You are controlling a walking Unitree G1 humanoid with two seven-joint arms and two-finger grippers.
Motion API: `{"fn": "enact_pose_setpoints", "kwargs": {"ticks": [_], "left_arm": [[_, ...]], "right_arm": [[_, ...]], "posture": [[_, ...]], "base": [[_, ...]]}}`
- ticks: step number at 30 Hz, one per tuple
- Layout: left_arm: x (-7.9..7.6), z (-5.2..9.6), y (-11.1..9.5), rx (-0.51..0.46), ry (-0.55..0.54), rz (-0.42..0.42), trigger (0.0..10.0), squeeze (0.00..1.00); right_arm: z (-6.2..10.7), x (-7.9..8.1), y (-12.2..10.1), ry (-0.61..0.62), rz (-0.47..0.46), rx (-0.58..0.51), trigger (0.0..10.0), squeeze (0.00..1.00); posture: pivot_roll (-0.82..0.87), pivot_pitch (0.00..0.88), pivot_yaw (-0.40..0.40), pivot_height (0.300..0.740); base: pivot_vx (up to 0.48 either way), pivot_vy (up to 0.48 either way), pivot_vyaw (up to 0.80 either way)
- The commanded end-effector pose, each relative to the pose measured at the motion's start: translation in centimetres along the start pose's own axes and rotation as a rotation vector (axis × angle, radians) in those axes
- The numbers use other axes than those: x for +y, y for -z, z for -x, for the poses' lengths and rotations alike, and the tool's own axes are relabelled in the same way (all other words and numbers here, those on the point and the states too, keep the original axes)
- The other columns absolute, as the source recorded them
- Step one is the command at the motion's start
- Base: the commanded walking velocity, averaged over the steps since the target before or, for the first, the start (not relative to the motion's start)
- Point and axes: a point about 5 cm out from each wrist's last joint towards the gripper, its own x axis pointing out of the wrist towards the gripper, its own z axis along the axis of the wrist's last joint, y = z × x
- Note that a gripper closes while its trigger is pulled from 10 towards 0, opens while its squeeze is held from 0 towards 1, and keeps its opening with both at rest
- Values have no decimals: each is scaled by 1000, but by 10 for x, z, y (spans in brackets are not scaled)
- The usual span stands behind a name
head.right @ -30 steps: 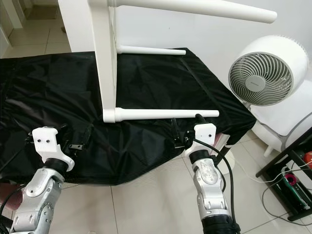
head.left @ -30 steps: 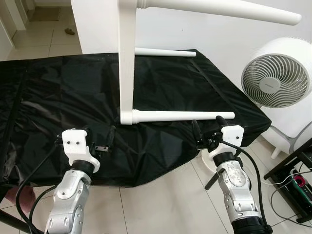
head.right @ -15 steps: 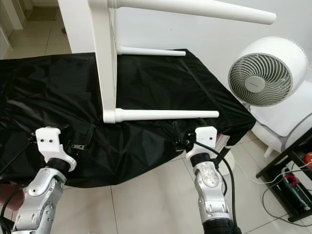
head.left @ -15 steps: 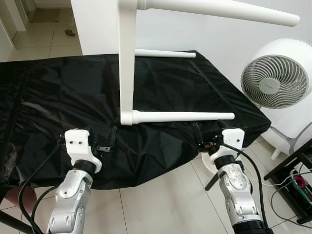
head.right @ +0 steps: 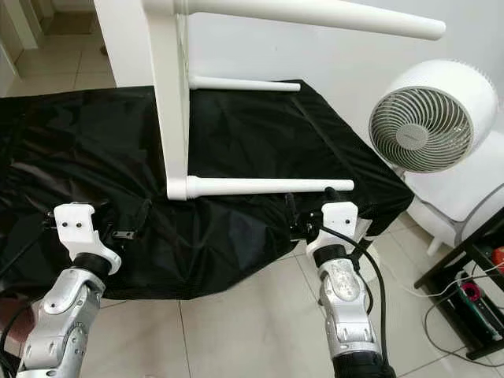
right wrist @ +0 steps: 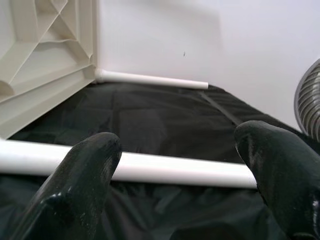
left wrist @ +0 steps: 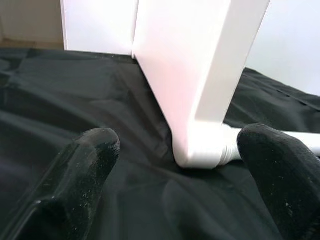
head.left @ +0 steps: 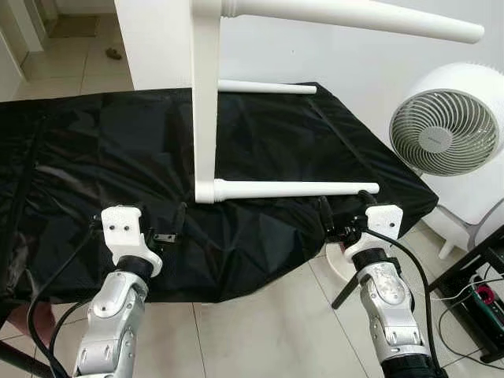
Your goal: Building children table
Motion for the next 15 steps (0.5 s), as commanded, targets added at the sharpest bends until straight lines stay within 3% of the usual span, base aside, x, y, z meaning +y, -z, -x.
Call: {"fn": "enact_pose_setpoints", "kwargs": {"ticks": [1, 15], "left_arm": [[1, -1, -3, -6, -25, -3, 10000, 0], [1, 1, -4, -10, -33, -5, 10000, 0]], "right_arm": [[-2, -4, 0, 12, 2, 5, 10000, 0], [-3, -6, 0, 4, 14, 5, 10000, 0]], "posture": [[54, 0, -32, 740], [59, 0, -40, 740]], "base": [[304, 0, 0], [336, 0, 0]]}}
